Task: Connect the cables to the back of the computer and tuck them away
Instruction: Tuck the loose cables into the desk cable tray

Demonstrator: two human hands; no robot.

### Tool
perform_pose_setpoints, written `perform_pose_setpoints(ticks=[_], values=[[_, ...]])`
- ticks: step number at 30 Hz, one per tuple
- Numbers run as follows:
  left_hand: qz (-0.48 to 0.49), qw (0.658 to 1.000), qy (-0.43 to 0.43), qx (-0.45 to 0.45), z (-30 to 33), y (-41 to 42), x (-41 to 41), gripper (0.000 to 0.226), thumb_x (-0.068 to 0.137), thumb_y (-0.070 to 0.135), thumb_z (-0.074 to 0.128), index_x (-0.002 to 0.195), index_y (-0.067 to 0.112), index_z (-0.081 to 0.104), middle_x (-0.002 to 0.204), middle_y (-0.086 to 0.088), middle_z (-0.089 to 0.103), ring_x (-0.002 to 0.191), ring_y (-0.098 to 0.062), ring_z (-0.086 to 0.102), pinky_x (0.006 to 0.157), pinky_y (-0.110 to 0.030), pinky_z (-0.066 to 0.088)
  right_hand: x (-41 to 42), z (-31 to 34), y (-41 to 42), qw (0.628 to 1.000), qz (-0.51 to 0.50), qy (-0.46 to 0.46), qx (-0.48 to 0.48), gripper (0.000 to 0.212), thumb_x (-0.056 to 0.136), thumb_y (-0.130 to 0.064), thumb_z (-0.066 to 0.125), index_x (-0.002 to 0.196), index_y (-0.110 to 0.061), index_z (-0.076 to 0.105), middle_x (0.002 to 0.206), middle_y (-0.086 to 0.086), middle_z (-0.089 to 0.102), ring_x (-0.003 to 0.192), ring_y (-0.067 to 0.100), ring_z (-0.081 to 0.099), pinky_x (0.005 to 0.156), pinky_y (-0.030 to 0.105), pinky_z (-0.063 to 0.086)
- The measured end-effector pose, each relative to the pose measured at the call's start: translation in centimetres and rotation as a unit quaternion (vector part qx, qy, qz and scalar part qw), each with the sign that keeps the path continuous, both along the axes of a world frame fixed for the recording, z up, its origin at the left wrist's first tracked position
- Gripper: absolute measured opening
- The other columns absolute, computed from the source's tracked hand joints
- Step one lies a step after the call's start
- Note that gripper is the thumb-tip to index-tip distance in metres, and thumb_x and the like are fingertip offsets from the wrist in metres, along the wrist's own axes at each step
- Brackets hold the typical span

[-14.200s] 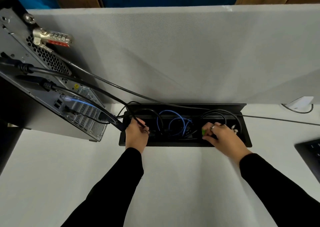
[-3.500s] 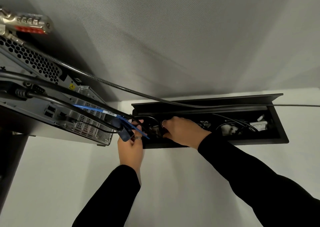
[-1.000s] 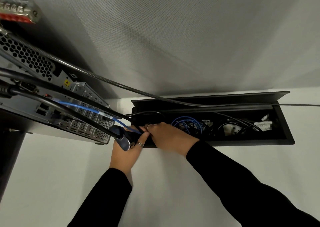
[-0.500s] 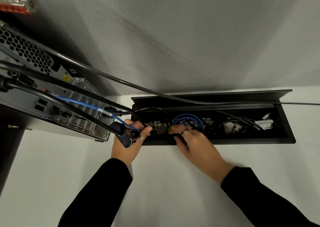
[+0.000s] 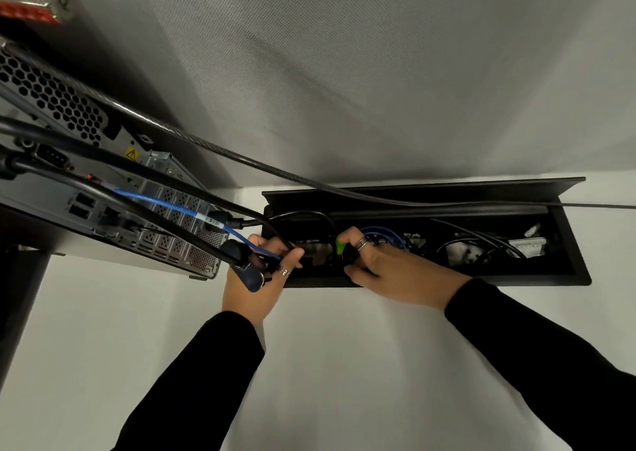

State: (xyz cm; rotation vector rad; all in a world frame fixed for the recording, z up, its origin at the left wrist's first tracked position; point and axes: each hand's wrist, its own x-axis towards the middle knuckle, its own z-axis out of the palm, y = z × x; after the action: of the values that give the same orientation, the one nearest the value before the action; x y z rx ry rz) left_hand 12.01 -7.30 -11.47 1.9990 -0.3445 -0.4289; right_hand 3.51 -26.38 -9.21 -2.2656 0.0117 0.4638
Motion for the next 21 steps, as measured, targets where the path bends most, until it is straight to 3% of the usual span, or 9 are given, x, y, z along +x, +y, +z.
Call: perform_pose_setpoints(ticks=[3, 7, 12, 15, 18, 21], values=[[-0.001, 1.0, -0.011, 0.017, -0.5, 0.1, 0.1, 0.026, 0.084, 0.017, 0.064, 0.082, -0.009, 0.061, 0.079, 0.033, 0.062, 0.086, 0.017, 0.055, 0.076, 0.005, 0.036, 0.3, 0.1, 0.3, 0.998, 0.039, 0.039, -0.039, 0.022, 0.095, -0.038, 0.037, 0.114, -0.034, 0.027, 0.061, 0.008, 0.053, 0.057, 0.024, 0.053, 0.061, 0.037, 0.046], [0.021, 1.0, -0.012, 0.002, -0.3, 0.1, 0.1, 0.043, 0.072, 0.043, 0.063, 0.085, 0.001, 0.061, 0.076, 0.022, 0.066, 0.08, 0.009, 0.062, 0.073, 0.001, 0.041, 1.1, 0.3, 0.3, 0.994, 0.072, 0.081, -0.003, 0.025, 0.09, -0.046, 0.045, 0.11, -0.039, 0.03, 0.085, 0.017, 0.063, 0.07, 0.028, 0.06, 0.065, 0.036, 0.048], [0.01, 0.999, -0.023, 0.035, -0.5, -0.1, 0.1, 0.03, 0.081, 0.025, 0.065, 0.086, -0.004, 0.06, 0.084, 0.033, 0.06, 0.083, 0.013, 0.057, 0.075, 0.003, 0.038, 1.3, 0.2, 0.0, 0.994, 0.063, 0.093, 0.015, 0.045, 0.088, -0.047, 0.049, 0.125, -0.049, 0.024, 0.098, 0.005, 0.065, 0.078, 0.019, 0.061, 0.073, 0.033, 0.05], [0.024, 0.999, -0.027, 0.015, -0.7, -0.1, 0.1, 0.034, 0.081, 0.026, 0.066, 0.085, -0.007, 0.057, 0.082, 0.027, 0.058, 0.081, 0.008, 0.057, 0.074, -0.001, 0.041, 0.0, 0.2, 0.1, 0.999, 0.02, -0.02, -0.038, 0.041, 0.09, -0.041, 0.048, 0.126, -0.049, 0.028, 0.089, 0.003, 0.069, 0.072, 0.017, 0.064, 0.068, 0.033, 0.053], [0.036, 0.999, -0.033, 0.009, -0.9, 0.0, 0.0, 0.033, 0.08, 0.032, 0.066, 0.082, 0.001, 0.057, 0.081, 0.022, 0.055, 0.08, 0.001, 0.058, 0.074, -0.008, 0.045, -1.3, -0.2, -1.6, 0.977, -0.092, -0.173, -0.079, 0.021, 0.091, -0.029, 0.05, 0.111, -0.034, 0.05, 0.086, 0.002, 0.07, 0.079, 0.024, 0.067, 0.071, 0.039, 0.054], [0.044, 0.999, -0.024, 0.012, -1.0, -0.1, -0.1, 0.032, 0.082, 0.028, 0.066, 0.082, -0.002, 0.055, 0.081, 0.026, 0.054, 0.077, 0.004, 0.056, 0.072, -0.004, 0.044, -1.7, -1.2, -3.3, 0.973, -0.113, -0.154, -0.129, 0.022, 0.093, -0.019, 0.049, 0.112, -0.014, 0.058, 0.106, 0.01, 0.066, 0.094, 0.03, 0.064, 0.081, 0.042, 0.051]])
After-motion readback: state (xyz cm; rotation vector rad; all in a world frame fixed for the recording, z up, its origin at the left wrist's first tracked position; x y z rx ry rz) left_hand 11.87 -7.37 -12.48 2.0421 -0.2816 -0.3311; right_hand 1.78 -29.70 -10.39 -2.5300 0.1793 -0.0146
